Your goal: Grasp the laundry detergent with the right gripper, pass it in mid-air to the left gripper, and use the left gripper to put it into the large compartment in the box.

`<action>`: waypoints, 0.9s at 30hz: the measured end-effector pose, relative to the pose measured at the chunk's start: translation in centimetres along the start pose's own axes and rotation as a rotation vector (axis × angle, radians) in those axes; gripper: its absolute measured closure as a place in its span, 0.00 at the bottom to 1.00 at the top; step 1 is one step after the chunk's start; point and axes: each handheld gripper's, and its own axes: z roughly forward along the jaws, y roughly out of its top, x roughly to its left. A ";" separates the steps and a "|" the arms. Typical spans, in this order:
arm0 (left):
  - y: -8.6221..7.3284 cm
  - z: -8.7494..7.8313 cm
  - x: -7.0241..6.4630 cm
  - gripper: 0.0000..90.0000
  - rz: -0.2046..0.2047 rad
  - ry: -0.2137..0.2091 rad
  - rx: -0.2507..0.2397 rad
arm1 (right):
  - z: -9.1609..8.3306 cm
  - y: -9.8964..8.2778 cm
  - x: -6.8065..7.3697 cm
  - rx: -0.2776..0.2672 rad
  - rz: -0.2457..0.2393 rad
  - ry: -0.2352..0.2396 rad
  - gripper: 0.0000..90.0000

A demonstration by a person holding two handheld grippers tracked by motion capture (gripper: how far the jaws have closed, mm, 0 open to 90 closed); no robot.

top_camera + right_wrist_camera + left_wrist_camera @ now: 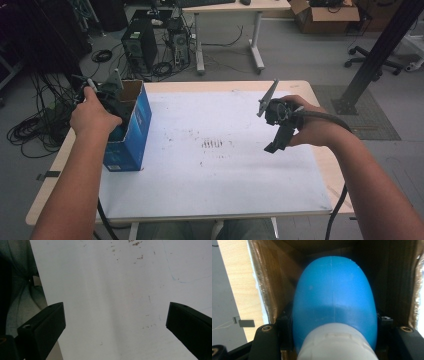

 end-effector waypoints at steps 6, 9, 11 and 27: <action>0.0 0.4 0.0 0.42 -0.001 -0.004 0.000 | 0.2 0.0 -0.1 -0.002 -0.002 0.003 0.03; -0.1 0.4 0.1 0.42 -0.004 -0.005 -0.001 | 0.3 -0.1 -0.1 -0.001 0.001 0.003 0.03; -0.1 0.5 0.1 0.42 -0.007 -0.007 -0.006 | 0.3 -0.1 -0.1 -0.003 0.000 0.005 0.03; -0.2 0.6 0.2 0.41 -0.005 -0.010 -0.027 | 0.2 -0.1 -0.1 -0.001 0.007 0.003 0.03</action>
